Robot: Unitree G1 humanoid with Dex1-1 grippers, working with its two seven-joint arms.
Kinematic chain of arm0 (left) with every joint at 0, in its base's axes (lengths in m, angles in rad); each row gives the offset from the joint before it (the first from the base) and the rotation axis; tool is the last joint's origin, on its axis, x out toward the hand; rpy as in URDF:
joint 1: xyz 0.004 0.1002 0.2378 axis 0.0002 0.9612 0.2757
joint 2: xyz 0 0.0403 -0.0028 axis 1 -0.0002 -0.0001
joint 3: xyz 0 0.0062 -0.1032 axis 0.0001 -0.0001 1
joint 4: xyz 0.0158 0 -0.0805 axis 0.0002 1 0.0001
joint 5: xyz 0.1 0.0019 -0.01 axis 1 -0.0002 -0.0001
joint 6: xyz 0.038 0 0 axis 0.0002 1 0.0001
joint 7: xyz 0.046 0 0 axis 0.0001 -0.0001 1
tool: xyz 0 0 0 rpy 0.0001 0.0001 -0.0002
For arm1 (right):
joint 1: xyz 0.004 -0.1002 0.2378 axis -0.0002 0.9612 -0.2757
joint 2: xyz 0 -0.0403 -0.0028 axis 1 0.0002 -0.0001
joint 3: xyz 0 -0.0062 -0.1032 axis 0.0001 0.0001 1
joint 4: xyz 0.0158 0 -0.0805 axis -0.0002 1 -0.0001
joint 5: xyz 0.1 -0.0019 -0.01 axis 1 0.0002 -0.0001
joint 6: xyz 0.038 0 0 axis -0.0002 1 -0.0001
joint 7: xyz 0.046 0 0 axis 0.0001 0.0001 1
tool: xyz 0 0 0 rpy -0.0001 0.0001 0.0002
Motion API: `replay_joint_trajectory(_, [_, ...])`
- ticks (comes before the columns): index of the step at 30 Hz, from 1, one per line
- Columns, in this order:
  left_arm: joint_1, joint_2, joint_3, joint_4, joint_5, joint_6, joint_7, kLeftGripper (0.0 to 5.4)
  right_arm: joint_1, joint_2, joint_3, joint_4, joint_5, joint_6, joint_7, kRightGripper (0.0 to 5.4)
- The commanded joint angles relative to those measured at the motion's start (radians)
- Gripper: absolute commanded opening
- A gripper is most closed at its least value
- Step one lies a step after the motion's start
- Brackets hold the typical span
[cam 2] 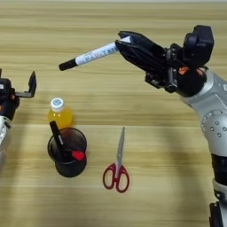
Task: Move the objects on the table
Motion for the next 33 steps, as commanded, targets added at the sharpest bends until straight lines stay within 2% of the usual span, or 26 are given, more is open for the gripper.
replay_joint_trajectory(1, [-0.001,0.003,-0.003,-0.012,-0.003,-0.003,-0.008,5.40,0.031,0.025,-0.028,0.038,-0.065,-0.021,-0.030,0.75])
replay_joint_trajectory(4, [-0.001,0.003,-0.004,-0.011,-0.001,-0.005,-0.009,5.40,0.053,0.047,-0.042,0.078,-0.121,-0.048,-0.055,0.75])
replay_joint_trajectory(7, [-0.001,0.001,-0.005,-0.010,0.000,-0.006,-0.008,5.40,0.056,0.071,-0.056,0.142,-0.204,-0.099,-0.107,0.75])
replay_joint_trajectory(12, [-0.002,0.001,-0.006,-0.005,0.002,-0.009,-0.008,5.40,0.023,0.106,-0.073,0.278,-0.356,-0.168,-0.241,0.74])
replay_joint_trajectory(15, [-0.002,0.001,-0.007,-0.004,0.002,-0.009,-0.007,5.40,0.005,0.118,-0.082,0.329,-0.403,-0.180,-0.296,0.74])
replay_joint_trajectory(20, [-0.004,0.002,-0.006,-0.001,0.001,-0.011,-0.008,5.40,-0.002,0.140,-0.080,0.382,-0.466,-0.168,-0.383,0.74])
replay_joint_trajectory(26, [-0.004,0.002,-0.006,0.001,0.000,-0.012,-0.009,5.40,0.065,0.195,-0.045,0.383,-0.517,-0.127,-0.466,0.74])
replay_joint_trajectory(33, [-0.005,0.002,-0.005,0.003,-0.001,-0.013,-0.010,5.40,0.129,0.229,-0.024,0.365,-0.546,-0.110,-0.489,0.74])
